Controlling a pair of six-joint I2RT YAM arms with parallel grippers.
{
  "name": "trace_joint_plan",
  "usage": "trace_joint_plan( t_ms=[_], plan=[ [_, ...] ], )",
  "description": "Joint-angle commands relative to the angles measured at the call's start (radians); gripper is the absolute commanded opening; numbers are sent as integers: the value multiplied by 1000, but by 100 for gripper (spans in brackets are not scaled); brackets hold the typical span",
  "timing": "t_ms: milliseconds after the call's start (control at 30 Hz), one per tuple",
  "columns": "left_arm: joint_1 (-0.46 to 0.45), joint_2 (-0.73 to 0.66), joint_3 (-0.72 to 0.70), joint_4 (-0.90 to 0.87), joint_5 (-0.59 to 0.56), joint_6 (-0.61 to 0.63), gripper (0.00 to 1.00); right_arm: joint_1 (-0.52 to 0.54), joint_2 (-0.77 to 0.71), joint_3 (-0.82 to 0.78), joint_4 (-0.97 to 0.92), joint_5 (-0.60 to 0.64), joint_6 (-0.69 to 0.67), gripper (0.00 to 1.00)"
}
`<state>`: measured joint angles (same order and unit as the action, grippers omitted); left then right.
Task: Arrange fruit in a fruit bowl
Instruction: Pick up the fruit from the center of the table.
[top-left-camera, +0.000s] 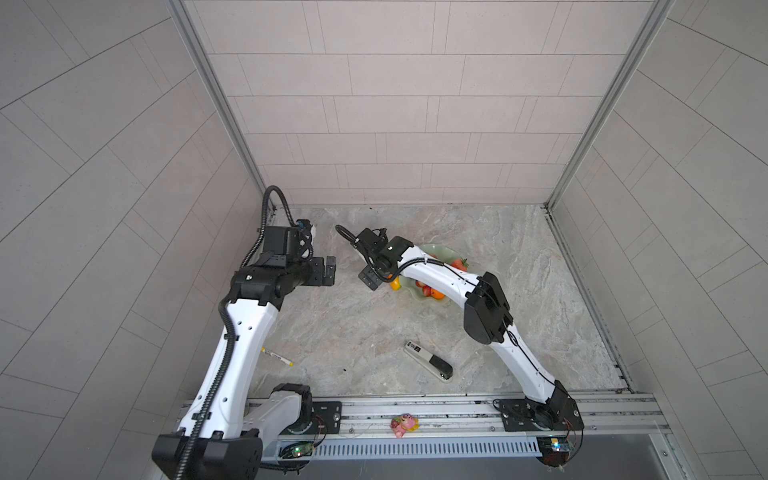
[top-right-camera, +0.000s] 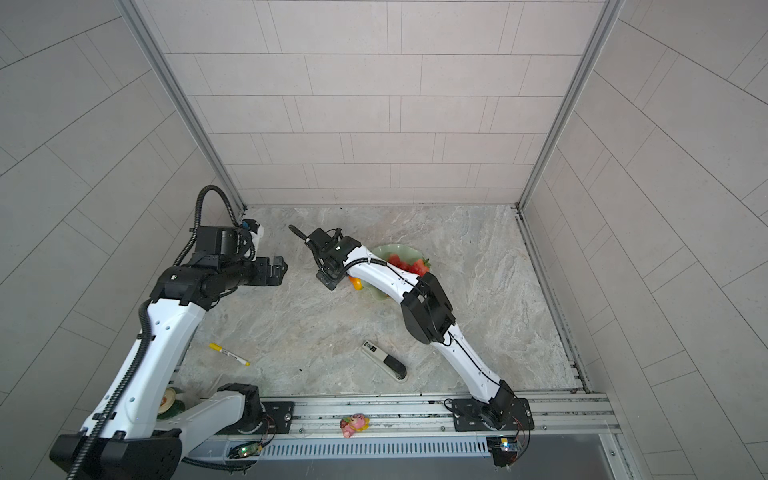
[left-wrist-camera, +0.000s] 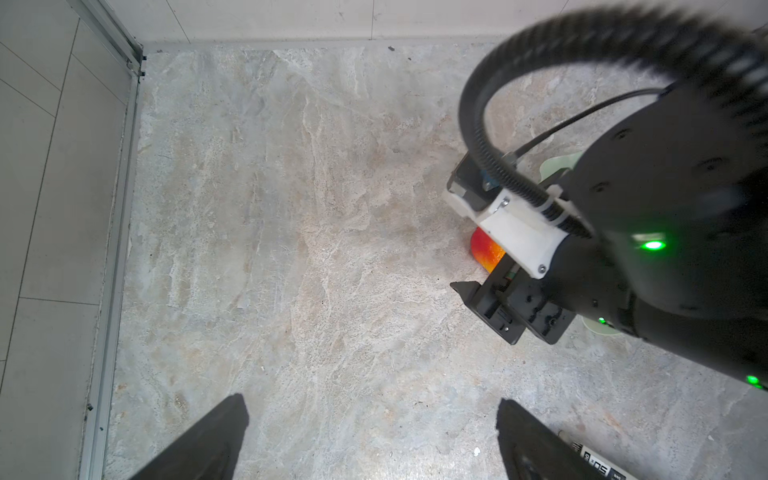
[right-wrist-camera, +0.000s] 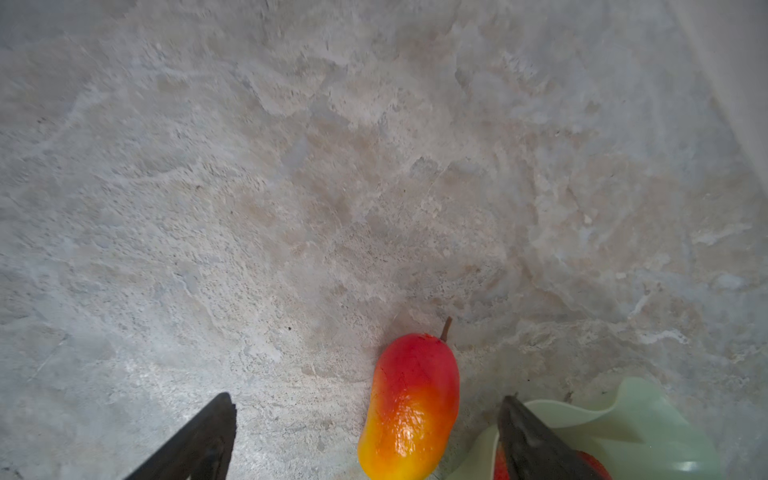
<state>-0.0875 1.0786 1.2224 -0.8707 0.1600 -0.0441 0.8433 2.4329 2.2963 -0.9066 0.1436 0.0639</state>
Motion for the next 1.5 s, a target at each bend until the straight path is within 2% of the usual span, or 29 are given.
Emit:
trace_joint_plan(
  t_ms=[0, 233, 467, 833, 933, 1067, 1133, 1200, 1333, 1367, 1467],
  plan=[
    [0, -7, -11, 10, -8, 3, 100, 0, 30, 31, -88, 31, 18, 92],
    [-1, -6, -17, 11, -7, 3, 100, -7, 72, 72, -120, 89, 38, 91],
    [-1, -9, -16, 12, -11, 4, 100, -36, 100, 82, -151, -1, 90, 88],
    [-1, -12, -17, 11, -13, 5, 100, -38, 116, 83, -139, -29, 90, 76],
    [1, -13, -18, 12, -13, 4, 100, -39, 118, 82, -137, -39, 93, 67],
    [0, -13, -17, 10, -15, 4, 100, -38, 117, 84, -135, -41, 96, 44],
    [0, -12, -18, 12, -17, 5, 100, -38, 114, 91, -139, -39, 95, 42],
    [0, -13, -18, 9, -18, 5, 100, -38, 109, 98, -149, -39, 96, 31],
    [-1, -16, -17, 8, -22, 6, 100, -36, 53, 97, -160, -39, 97, 3],
    [-1, -17, -18, 9, -22, 6, 100, -33, 26, 91, -157, -41, 97, 0],
    [1, -14, -16, 9, -22, 6, 100, -34, -74, 50, -129, -47, 94, 0]
  ],
)
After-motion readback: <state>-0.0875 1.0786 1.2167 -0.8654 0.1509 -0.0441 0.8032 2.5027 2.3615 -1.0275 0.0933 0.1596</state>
